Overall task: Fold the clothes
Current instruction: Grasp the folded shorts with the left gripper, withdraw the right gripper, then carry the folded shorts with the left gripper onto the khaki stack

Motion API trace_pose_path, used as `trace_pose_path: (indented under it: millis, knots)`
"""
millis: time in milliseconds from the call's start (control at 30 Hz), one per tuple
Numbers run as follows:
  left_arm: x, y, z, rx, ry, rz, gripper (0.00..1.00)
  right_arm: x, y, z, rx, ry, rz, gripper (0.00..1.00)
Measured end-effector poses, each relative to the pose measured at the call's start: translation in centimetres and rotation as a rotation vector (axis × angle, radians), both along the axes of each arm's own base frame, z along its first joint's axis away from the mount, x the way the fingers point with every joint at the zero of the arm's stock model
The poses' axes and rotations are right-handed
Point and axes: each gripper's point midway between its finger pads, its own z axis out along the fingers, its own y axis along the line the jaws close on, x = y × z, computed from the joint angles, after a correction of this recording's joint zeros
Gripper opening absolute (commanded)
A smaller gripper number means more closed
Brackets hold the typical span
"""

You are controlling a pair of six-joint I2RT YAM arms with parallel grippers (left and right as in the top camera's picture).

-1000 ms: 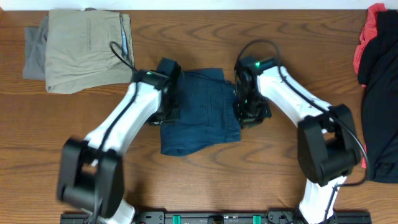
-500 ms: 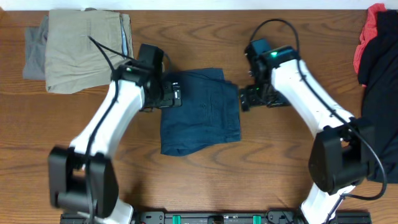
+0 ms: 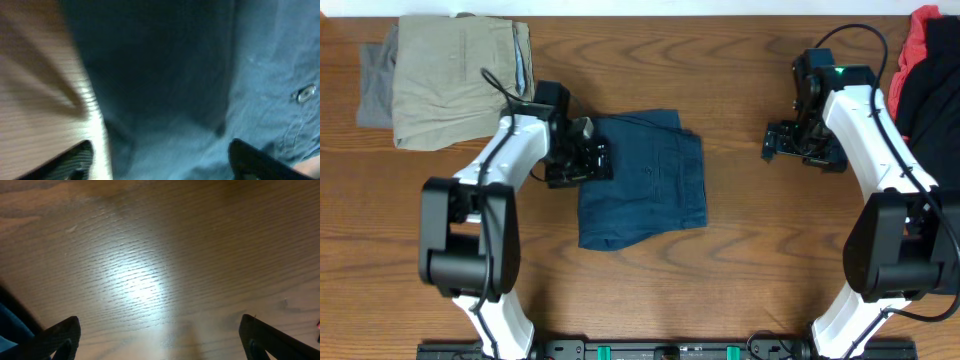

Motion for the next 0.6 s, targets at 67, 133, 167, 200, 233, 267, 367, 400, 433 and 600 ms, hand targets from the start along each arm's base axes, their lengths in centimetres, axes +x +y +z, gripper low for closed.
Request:
trace_pose_path:
  millis: [67,133,167,200,233,267,367,400,433,600]
  knots:
    - [-0.4,-0.7,-0.9,-0.015,0.028,-0.018,0.52,0.0,-0.3,0.0,0.001,-0.001,-0.011,0.99]
    - [-0.5,-1.0,-1.5,-0.019,0.042,-0.025,0.33,0.0,-0.4,0.0,0.001,-0.001,-0.016,0.99]
    - [-0.5,-1.1,-1.6,-0.023,0.044,-0.023,0.25,0.0,-0.5,0.0,0.001,-0.001,-0.018,0.99]
    - [-0.4,-1.2,-1.6,-0.029,0.040,-0.028,0.14,0.0,-0.5,0.0,0.001,-0.001,-0.018,0.99]
    - [-0.4,-1.3,-1.7,-0.035,0.042,-0.025,0.06,0.0,-0.5,0.0,0.002,-0.001,-0.018,0.99]
    - [-0.4,-1.4,-1.7,-0.039,0.039,-0.028,0.06,0.0,-0.5,0.0,0.002,-0.001,-0.018,0.99]
    - [-0.3,-1.2,-1.7,-0.029,0.037,-0.031,0.06,0.0,-0.5,0.0,0.002,-0.001,-0.018,0.99]
    - [-0.3,-1.0,-1.6,-0.013,0.038,-0.031,0.06,0.0,-0.5,0.0,0.002,-0.001,-0.018,0.99]
    - [-0.2,-0.8,-1.5,0.001,0.039,-0.031,0.06,0.0,-0.5,0.0,0.002,-0.001,-0.018,0.99]
    - [2.8,0.8,1.4,0.115,-0.049,-0.076,0.06,0.0,-0.4,0.0,0.004,-0.001,-0.018,0.99]
